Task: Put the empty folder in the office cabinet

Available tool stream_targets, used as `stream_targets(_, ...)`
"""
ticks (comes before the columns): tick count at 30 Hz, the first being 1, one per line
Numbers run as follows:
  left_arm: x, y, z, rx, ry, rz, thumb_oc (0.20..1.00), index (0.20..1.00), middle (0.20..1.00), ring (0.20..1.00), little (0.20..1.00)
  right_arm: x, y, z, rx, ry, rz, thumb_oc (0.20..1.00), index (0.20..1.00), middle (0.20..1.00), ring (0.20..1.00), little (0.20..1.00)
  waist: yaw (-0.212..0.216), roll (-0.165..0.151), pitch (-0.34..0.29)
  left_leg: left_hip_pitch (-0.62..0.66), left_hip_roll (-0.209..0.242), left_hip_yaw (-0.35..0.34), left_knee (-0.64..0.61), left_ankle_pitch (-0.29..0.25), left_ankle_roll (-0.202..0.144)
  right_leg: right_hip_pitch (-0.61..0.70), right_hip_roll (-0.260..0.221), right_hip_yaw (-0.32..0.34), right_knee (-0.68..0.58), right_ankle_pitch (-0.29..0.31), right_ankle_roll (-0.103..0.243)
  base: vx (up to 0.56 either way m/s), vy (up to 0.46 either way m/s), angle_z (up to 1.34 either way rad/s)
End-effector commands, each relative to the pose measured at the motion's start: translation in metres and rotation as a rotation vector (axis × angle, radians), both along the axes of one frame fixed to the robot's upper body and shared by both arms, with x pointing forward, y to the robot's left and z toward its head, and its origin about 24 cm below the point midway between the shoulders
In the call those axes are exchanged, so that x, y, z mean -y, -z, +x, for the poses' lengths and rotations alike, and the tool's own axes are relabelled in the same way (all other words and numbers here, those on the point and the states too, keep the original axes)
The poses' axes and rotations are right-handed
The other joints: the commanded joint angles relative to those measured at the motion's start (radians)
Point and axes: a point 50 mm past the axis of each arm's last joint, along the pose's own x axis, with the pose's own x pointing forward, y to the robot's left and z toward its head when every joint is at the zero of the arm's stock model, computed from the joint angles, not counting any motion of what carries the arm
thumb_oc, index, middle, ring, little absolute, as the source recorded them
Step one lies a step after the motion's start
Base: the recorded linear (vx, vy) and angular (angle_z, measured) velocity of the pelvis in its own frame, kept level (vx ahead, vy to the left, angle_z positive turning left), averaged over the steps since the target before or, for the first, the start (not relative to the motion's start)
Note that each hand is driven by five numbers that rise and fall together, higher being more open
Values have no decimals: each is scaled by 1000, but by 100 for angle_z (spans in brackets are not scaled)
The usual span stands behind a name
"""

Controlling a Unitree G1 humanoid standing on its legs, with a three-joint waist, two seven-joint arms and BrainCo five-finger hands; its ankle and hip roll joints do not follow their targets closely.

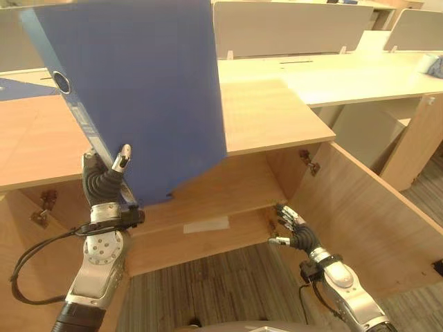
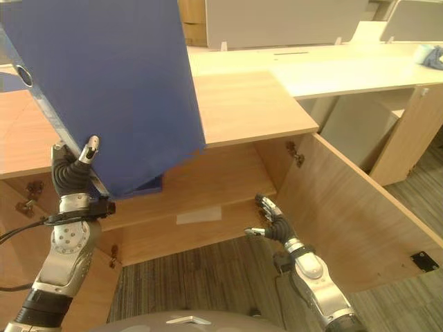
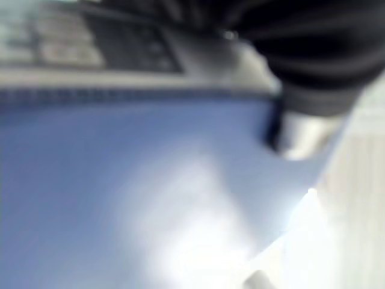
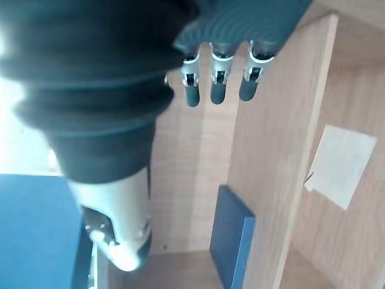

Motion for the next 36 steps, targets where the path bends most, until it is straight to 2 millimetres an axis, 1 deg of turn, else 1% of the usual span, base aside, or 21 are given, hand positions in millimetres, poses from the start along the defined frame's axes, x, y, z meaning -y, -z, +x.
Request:
stream_targets(1, -4, -22, 6, 87, 157, -51, 200, 200, 200, 200, 200, 10, -44, 28, 152, -74, 66, 1000, 1000, 1000, 1000, 1000, 12, 22, 15, 37, 16, -19, 1, -110, 4, 57, -32, 14, 5, -92, 48, -8, 7, 5)
stream_targets(2, -4, -22, 6, 87, 157, -51, 200, 200, 200, 200, 200, 10, -44, 28, 152, -74, 66, 1000, 1000, 1000, 1000, 1000, 12, 22, 15, 37, 16, -19, 1, -110, 4, 57, -32, 14, 5, -92, 48, -7, 4, 8)
stream_targets(4, -4, -17, 2, 75, 234, -102, 200, 200, 200, 200, 200, 12, -63, 34, 206, -97, 107, 1000, 1000, 1000, 1000, 1000, 22, 20, 15, 33, 15, -25, 1, -107, 5, 56, -34, 8, 5, -90, 47, -9, 2, 6)
stream_targets(6, -2, -15, -1, 71, 296, -120, 200, 200, 200, 200, 200, 13, -79, 36, 265, -114, 134, 1000, 1000, 1000, 1000, 1000, 30, 18, 14, 30, 16, -29, 1, -105, 5, 55, -34, 4, 5, -88, 48, -12, 2, 4)
stream_targets(8, 1, -13, -2, 54, 383, -183, 200, 200, 200, 200, 200, 14, -99, 40, 329, -119, 170, 1000, 1000, 1000, 1000, 1000, 39, 16, 13, 26, 16, -35, 1, -104, 5, 55, -35, -1, 5, -87, 48, -11, 0, 4)
stream_targets(9, 2, -12, -2, 51, 395, -182, 200, 200, 200, 200, 200, 14, -103, 41, 347, -116, 176, 1000, 1000, 1000, 1000, 1000, 41, 16, 12, 26, 16, -36, 1, -104, 5, 55, -36, -2, 5, -87, 49, -7, 0, 4)
stream_targets(10, 4, -11, -1, 44, 420, -191, 200, 200, 200, 200, 200, 16, -112, 43, 380, -111, 189, 1000, 1000, 1000, 1000, 1000, 43, 15, 11, 25, 16, -36, 1, -104, 5, 55, -37, -5, 5, -86, 49, -5, 1, 5)
stream_targets(12, 6, -11, -1, 45, 461, -207, 200, 200, 200, 200, 200, 21, -136, 47, 475, -72, 223, 1000, 1000, 1000, 1000, 1000, 51, 13, 7, 24, 16, -41, 1, -103, 6, 55, -38, -11, 5, -84, 50, -5, 1, 5)
stream_targets(16, 12, -13, 0, 59, 533, -196, 200, 200, 200, 200, 200, 27, -159, 51, 580, -10, 268, 1000, 1000, 1000, 1000, 1000, 57, 13, 4, 22, 15, -43, 1, -104, 6, 55, -39, -15, 5, -84, 50, -5, 4, 12)
stream_targets(19, 15, -14, 3, 51, 509, -131, 200, 200, 200, 200, 200, 31, -171, 58, 620, 44, 279, 1000, 1000, 1000, 1000, 1000, 63, 13, 0, 22, 15, -43, 1, -104, 5, 54, -40, -15, 5, -82, 50, -2, 1, 2)
stream_targets(20, 15, -14, 3, 51, 509, -131, 200, 200, 200, 200, 200, 31, -171, 58, 620, 44, 279, 1000, 1000, 1000, 1000, 1000, 63, 13, 0, 22, 15, -43, 1, -104, 5, 54, -40, -15, 5, -82, 50, 0, 0, 0)
stream_targets(24, 10, -15, 8, 51, 431, -43, 200, 200, 200, 200, 200, 31, -185, 71, 641, 104, 270, 1000, 1000, 1000, 1000, 1000, 73, 13, -8, 23, 16, -41, 1, -104, 4, 54, -40, -17, 5, -83, 46, 0, 0, 0)
stream_targets(25, 10, -15, 8, 51, 431, -43, 200, 200, 200, 200, 200, 31, -185, 71, 641, 104, 270, 1000, 1000, 1000, 1000, 1000, 73, 13, -8, 23, 16, -41, 1, -104, 4, 54, -40, -17, 5, -83, 46, 0, 0, 0)
stream_targets(28, 8, -13, 10, 33, 404, 5, 200, 200, 200, 200, 200, 25, -194, 81, 627, 92, 272, 1000, 1000, 1000, 1000, 1000, 84, 11, -10, 22, 17, -40, 1, -102, 3, 55, -39, -21, 5, -83, 43, 0, 0, 0)
stream_targets(30, 7, -12, 11, 28, 396, 18, 200, 200, 200, 200, 200, 20, -197, 86, 614, 81, 263, 1000, 1000, 1000, 1000, 1000, 90, 11, -11, 21, 17, -41, 1, -100, 2, 55, -39, -24, 5, -83, 42, 0, 0, 0)
stream_targets(36, 7, -12, 12, 27, 386, 49, 200, 200, 200, 200, 200, 9, -197, 95, 547, 29, 272, 1000, 1000, 1000, 1000, 1000, 104, 8, -15, 19, 17, -44, 1, -95, 0, 56, -40, -33, 5, -82, 40, 7, 3, 2)
